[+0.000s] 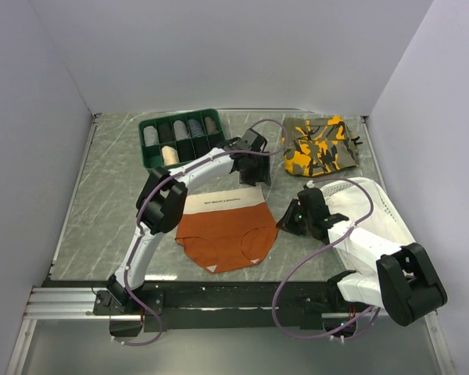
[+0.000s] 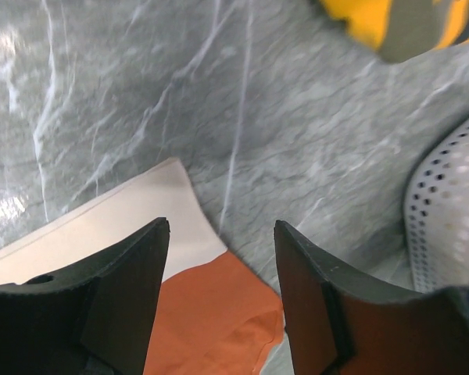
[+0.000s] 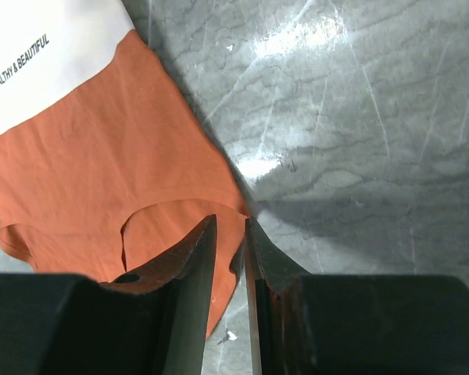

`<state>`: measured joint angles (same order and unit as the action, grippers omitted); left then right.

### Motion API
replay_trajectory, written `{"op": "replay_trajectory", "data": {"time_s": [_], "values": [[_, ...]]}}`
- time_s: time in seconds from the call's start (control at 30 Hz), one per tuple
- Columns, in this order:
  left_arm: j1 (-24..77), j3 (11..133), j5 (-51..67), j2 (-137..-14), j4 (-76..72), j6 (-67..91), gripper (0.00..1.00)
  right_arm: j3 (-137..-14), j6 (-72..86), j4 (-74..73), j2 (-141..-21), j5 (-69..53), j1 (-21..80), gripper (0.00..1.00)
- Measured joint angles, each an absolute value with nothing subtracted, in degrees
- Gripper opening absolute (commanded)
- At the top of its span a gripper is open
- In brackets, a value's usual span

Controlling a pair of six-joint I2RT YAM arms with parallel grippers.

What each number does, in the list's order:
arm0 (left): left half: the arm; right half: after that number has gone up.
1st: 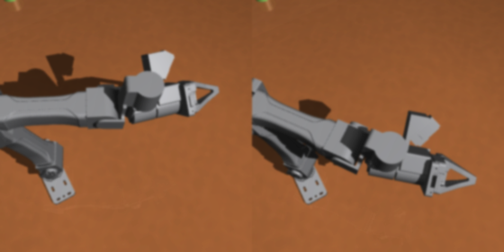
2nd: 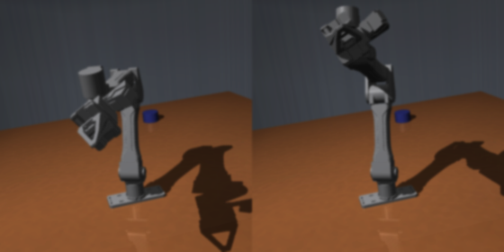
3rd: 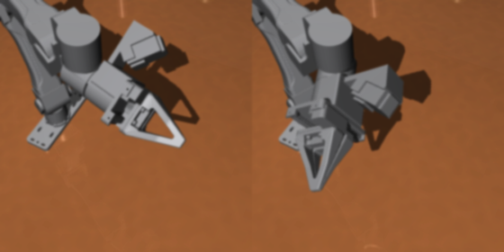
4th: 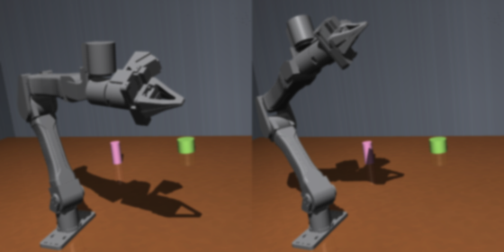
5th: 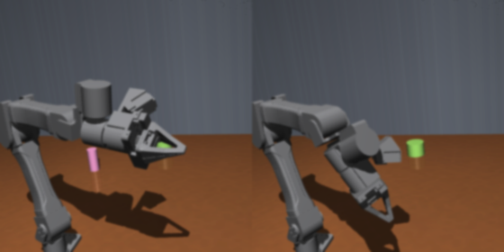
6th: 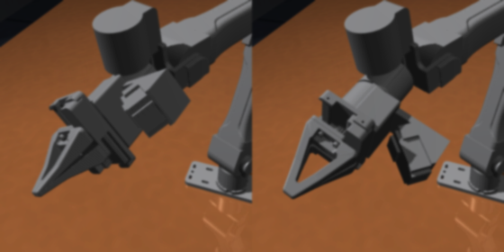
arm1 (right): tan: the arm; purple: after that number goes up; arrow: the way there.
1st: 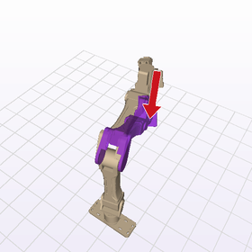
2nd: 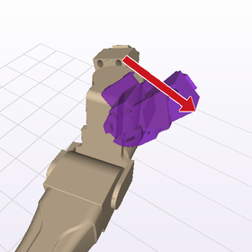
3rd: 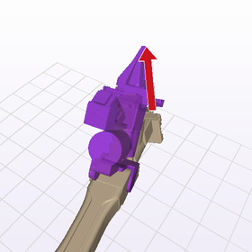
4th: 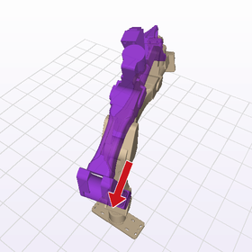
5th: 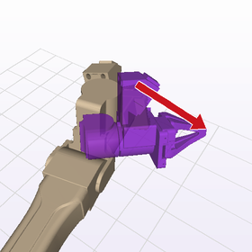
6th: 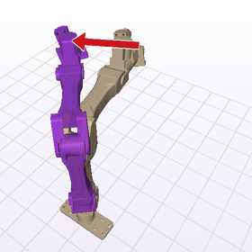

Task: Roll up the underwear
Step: Fold the underwear.

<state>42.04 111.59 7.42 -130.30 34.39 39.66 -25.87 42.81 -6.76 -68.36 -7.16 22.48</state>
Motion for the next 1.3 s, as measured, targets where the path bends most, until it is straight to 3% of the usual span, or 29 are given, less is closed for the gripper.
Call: {"op": "replay_trajectory", "data": {"time_s": [0.63,1.3], "values": [[42.46,121.67,5.72,-138.72,40.91,39.83,0.56,-25.78,42.83,-2.52,-70.46,-8.49,22.04,0.28],[42.46,122.69,6.13,-140.59,42.33,39.83,0.45,-24.95,42.57,-2.04,-72.01,-9.43,20.62,0.29]]}}
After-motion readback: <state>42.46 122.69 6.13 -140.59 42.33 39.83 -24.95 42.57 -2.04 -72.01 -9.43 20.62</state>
